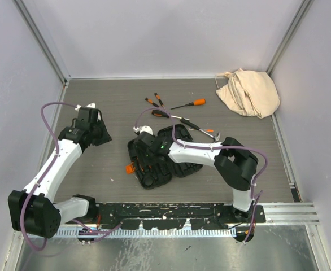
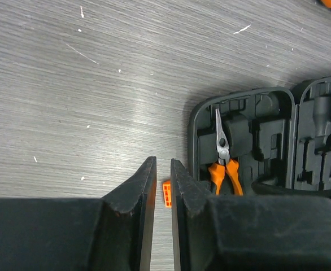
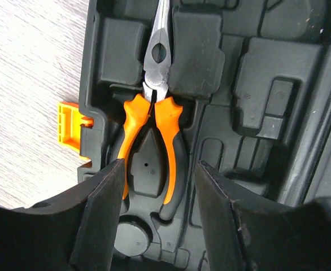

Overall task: Sort the tools into containers
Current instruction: Adjust the pliers in the storage box.

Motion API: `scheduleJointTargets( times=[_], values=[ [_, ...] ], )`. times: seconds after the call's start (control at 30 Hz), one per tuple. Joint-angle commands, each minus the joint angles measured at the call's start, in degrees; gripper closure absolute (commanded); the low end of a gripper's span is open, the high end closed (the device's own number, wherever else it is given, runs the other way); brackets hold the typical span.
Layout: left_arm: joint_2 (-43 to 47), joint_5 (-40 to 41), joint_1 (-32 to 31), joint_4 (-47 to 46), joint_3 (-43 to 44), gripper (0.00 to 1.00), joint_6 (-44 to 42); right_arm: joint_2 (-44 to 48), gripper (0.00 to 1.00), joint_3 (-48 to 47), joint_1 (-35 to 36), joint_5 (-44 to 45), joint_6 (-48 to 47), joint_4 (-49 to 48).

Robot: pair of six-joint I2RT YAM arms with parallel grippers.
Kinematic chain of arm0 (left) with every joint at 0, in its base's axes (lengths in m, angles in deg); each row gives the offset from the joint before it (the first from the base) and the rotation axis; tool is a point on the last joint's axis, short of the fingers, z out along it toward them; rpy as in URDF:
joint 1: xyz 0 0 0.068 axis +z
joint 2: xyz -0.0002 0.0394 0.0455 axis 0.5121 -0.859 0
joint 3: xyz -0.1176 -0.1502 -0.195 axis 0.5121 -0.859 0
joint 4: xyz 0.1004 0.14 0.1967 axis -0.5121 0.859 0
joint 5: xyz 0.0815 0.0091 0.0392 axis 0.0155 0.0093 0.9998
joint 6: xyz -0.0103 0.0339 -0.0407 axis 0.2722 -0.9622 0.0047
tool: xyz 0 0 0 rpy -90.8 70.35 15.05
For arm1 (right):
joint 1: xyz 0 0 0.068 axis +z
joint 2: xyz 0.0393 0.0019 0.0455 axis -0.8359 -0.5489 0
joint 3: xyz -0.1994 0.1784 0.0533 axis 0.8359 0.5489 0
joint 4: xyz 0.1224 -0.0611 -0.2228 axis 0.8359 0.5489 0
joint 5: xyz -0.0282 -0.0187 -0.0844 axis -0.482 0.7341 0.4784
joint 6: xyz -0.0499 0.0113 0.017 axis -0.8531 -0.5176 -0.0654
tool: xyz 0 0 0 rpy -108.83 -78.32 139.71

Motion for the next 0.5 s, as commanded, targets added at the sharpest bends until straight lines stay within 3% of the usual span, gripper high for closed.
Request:
scheduleJointTargets(
  times=[0.0, 0.47],
  values=[
    [1.19, -1.60, 0.26, 0.08, -0.20, 0.83, -0.64, -0.01, 0.43, -3.34, 0.88, 1.79, -0.14, 1.01],
    [0.14, -2.14, 0.35, 0.11, 0.37, 0.84, -0.84, -1.73, 0.45, -6.07, 1.96, 4.94, -1.14, 2.86]
  ],
)
